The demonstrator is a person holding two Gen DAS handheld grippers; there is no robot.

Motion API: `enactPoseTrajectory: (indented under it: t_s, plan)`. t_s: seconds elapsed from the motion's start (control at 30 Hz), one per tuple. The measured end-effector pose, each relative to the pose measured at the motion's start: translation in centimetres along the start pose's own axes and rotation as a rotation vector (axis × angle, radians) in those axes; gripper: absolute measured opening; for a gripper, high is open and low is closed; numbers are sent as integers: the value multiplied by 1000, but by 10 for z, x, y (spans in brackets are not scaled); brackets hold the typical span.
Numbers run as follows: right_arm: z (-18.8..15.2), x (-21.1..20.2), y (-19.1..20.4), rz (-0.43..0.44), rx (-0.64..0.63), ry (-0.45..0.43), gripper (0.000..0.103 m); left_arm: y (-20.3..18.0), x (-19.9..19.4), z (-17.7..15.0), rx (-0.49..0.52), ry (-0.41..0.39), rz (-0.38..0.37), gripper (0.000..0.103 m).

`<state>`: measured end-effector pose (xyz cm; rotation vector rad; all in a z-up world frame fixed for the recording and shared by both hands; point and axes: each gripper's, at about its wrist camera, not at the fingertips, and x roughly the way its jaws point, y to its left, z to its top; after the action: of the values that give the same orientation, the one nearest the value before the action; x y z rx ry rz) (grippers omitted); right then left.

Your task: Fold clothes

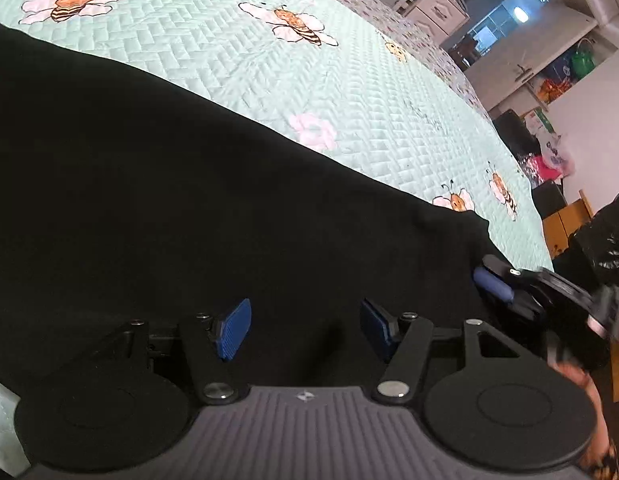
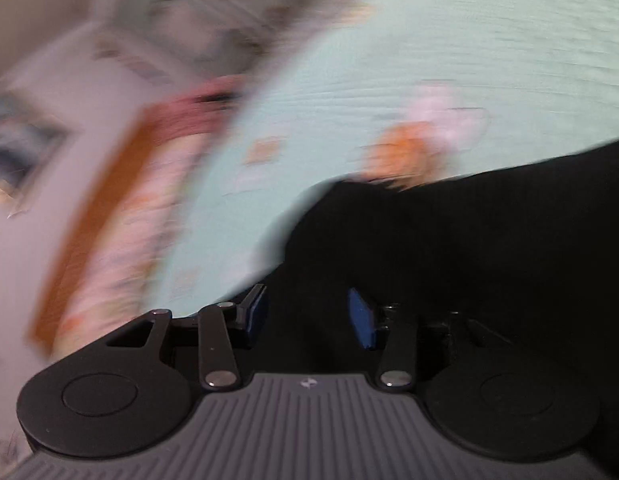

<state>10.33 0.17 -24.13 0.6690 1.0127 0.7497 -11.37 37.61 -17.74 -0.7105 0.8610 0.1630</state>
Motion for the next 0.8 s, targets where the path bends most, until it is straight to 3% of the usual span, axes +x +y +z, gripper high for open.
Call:
enactPoseTrajectory:
  t_s: [0.03,0.13,0.17,0.2,0.27,0.37,0.47,0.57,0.67,0.77,0.8]
  plan:
    - [5,-3,-13,7,69,-39,1,-1,1,1,-2,4,4,63]
    - [9,-24,-24,56,149,-163,5,-3,4,3,-6,14,16,63]
    - [7,-32,-23,65,149,-192,13,-5,5,3,-8,14,24,63]
    - [4,-43,-19,79,144,-213,30,-6,5,3,-10,13,31,63]
    - [-6,-65,-10,116,131,-252,46,-8,3,3,-16,8,43,63]
    - [-26,-98,11,165,76,-283,51,-6,-8,-2,-45,-12,47,63]
    - [-52,-120,20,222,52,-273,65,-16,-14,-4,-34,-42,37,63]
    - [-70,-125,10,259,93,-231,66,-43,-19,-11,81,-42,-11,64]
    - [-77,-123,-14,176,186,-204,66,-67,-11,-20,191,10,-27,66]
    - [-79,-122,-53,170,388,-224,52,-65,7,-29,184,70,-11,66]
    - [-79,-125,-55,198,415,-244,57,-63,10,-31,179,73,-9,66]
